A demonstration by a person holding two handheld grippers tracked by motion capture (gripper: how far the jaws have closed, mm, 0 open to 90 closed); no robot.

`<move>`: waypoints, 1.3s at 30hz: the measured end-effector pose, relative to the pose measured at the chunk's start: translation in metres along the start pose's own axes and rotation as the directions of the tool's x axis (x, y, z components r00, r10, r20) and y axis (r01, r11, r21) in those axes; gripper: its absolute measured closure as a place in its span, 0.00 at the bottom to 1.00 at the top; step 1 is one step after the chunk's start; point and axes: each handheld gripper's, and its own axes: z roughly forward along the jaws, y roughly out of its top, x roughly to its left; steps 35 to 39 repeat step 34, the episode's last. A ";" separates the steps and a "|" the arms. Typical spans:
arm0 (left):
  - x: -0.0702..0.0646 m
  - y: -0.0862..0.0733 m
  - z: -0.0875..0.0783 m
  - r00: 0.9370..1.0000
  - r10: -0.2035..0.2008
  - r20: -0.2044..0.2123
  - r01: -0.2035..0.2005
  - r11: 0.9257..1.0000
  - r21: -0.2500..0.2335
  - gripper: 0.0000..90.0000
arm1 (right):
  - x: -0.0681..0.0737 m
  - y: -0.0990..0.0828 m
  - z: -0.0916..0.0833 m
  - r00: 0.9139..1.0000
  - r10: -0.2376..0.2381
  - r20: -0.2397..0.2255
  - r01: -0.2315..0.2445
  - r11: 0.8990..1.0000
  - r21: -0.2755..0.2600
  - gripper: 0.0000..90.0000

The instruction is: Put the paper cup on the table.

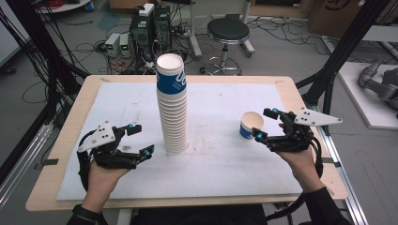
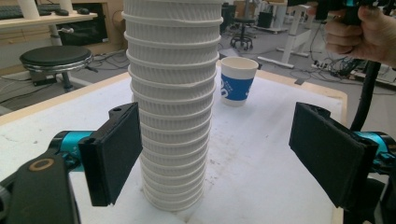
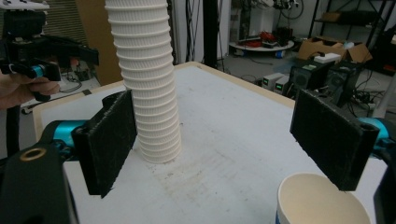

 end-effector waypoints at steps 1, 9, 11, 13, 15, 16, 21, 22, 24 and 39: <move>0.000 0.000 -0.001 1.000 0.001 -0.002 -0.001 1.000 0.002 0.19 | 0.000 0.001 0.000 1.000 -0.001 0.004 0.001 1.000 -0.006 0.17; -0.001 0.000 -0.010 1.000 0.003 -0.015 -0.003 1.000 -0.006 0.19 | 0.000 0.008 0.001 1.000 0.002 -0.026 -0.002 1.000 -0.005 0.17; -0.001 0.000 -0.012 1.000 0.004 -0.021 -0.004 1.000 -0.008 0.19 | 0.000 0.008 0.002 1.000 -0.002 -0.029 0.001 1.000 -0.003 0.17; -0.001 0.000 -0.013 1.000 0.003 -0.022 -0.003 1.000 -0.009 0.19 | 0.000 0.007 0.003 0.999 -0.003 -0.036 0.003 1.000 -0.003 0.17; 0.000 0.000 -0.013 1.000 0.004 -0.027 -0.004 1.000 -0.011 0.19 | 0.000 0.007 0.004 0.999 -0.007 -0.034 0.007 1.000 -0.002 0.17; 0.000 0.000 -0.013 1.000 0.004 -0.024 -0.005 1.000 -0.009 0.19 | 0.000 0.006 0.004 0.999 -0.006 -0.034 0.006 1.000 -0.002 0.17; 0.000 -0.001 -0.012 1.000 0.007 -0.027 -0.008 1.000 -0.006 0.19 | -0.001 0.005 0.003 0.999 -0.004 -0.039 0.004 1.000 0.005 0.17; 0.000 0.000 -0.012 1.000 0.008 -0.027 -0.008 1.000 -0.008 0.19 | -0.001 0.005 0.003 0.999 -0.003 -0.037 0.004 1.000 0.005 0.17; -0.001 0.000 -0.011 1.000 0.008 -0.028 -0.008 1.000 -0.007 0.19 | -0.002 0.004 0.002 0.999 -0.001 -0.035 0.001 1.000 0.002 0.17; 0.001 0.000 -0.011 0.999 0.010 -0.032 -0.010 1.000 -0.005 0.19 | -0.004 0.002 0.000 0.999 -0.005 -0.042 0.005 1.000 0.001 0.17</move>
